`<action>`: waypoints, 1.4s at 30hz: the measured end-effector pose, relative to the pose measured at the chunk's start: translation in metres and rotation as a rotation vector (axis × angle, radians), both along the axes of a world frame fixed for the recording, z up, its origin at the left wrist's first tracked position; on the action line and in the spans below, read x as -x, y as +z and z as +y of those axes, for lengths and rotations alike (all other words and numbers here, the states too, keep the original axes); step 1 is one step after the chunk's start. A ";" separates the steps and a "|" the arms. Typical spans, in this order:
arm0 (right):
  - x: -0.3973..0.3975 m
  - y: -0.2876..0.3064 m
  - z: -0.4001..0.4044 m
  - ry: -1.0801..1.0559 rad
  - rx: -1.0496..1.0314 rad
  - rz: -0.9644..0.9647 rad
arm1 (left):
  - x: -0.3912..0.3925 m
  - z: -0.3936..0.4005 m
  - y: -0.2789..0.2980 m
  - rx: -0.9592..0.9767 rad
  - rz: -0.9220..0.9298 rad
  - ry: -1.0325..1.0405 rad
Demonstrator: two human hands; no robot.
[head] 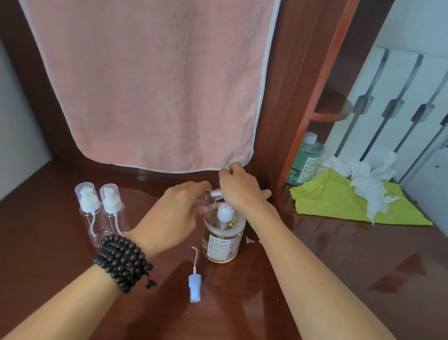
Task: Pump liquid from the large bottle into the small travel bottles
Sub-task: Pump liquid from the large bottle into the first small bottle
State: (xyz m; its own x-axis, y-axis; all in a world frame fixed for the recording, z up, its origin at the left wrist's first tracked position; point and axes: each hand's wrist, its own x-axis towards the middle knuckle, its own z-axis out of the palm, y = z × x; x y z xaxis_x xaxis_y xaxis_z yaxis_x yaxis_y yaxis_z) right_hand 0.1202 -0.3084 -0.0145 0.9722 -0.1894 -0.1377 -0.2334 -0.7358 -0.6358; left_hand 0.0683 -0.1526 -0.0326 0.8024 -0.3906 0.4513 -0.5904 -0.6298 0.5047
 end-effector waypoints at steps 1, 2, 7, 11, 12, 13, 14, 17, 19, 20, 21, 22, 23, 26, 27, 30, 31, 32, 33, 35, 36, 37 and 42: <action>0.001 -0.002 0.000 -0.003 -0.004 0.007 | 0.000 0.000 -0.001 -0.003 -0.004 0.007; 0.002 -0.004 0.000 -0.011 -0.013 0.017 | 0.000 -0.001 -0.003 -0.010 -0.005 0.013; 0.011 -0.011 0.004 -0.048 -0.037 0.079 | 0.001 -0.004 -0.015 -0.054 0.006 0.034; 0.011 -0.006 0.006 -0.071 -0.009 0.056 | 0.002 -0.001 -0.012 -0.049 0.006 0.033; 0.010 -0.003 0.006 -0.074 -0.017 0.048 | 0.002 -0.001 -0.009 -0.048 -0.005 0.029; 0.009 0.000 0.005 -0.073 -0.017 0.037 | 0.002 -0.001 -0.007 -0.048 -0.016 0.027; 0.008 0.002 0.005 -0.067 -0.012 0.021 | 0.002 -0.001 -0.004 -0.050 -0.027 0.031; 0.009 0.000 0.005 -0.061 0.004 0.038 | 0.004 -0.001 -0.005 -0.073 -0.036 0.046; 0.008 -0.007 0.005 -0.075 0.020 0.047 | 0.003 -0.001 -0.010 -0.103 -0.026 0.046; 0.008 -0.010 0.006 -0.080 0.027 0.052 | 0.003 -0.002 -0.012 -0.115 -0.023 0.048; 0.008 -0.012 0.007 -0.087 0.030 0.058 | 0.003 -0.002 -0.014 -0.117 -0.019 0.050; 0.009 -0.014 0.008 -0.094 0.031 0.061 | 0.003 -0.003 -0.015 -0.111 -0.011 0.053; 0.010 -0.014 0.008 -0.098 0.032 0.055 | 0.003 -0.003 -0.015 -0.101 -0.005 0.053; 0.012 -0.008 0.006 -0.087 0.010 0.047 | 0.005 -0.004 -0.013 -0.058 -0.002 0.058; 0.012 -0.004 0.005 -0.084 0.000 0.044 | 0.005 -0.004 -0.012 -0.042 -0.004 0.060; 0.011 0.005 0.005 -0.056 -0.010 0.037 | 0.005 -0.003 -0.005 -0.021 -0.021 0.056; 0.011 0.006 0.006 -0.048 -0.004 0.041 | 0.004 -0.003 -0.005 -0.023 -0.022 0.053; 0.011 0.005 0.006 -0.048 0.002 0.048 | 0.004 -0.003 -0.005 -0.025 -0.020 0.054; 0.011 0.002 0.005 -0.056 0.008 0.053 | 0.004 -0.003 -0.007 -0.021 -0.012 0.056; 0.009 -0.005 0.006 -0.077 0.011 0.063 | 0.004 -0.004 -0.012 -0.017 0.014 0.063; 0.009 -0.008 0.007 -0.081 0.006 0.070 | 0.005 -0.006 -0.014 -0.018 0.029 0.072; 0.010 -0.011 0.008 -0.083 -0.001 0.073 | 0.005 -0.007 -0.016 -0.017 0.045 0.079; 0.012 -0.008 0.007 -0.086 -0.003 0.086 | 0.007 -0.006 -0.013 -0.016 0.045 0.072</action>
State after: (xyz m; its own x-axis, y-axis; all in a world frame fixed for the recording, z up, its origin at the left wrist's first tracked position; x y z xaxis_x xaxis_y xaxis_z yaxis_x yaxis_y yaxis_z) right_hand 0.1081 -0.3012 -0.0228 0.9369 -0.2712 -0.2208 -0.3496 -0.7088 -0.6126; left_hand 0.0616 -0.1587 -0.0456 0.8479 -0.3384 0.4082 -0.5205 -0.6779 0.5192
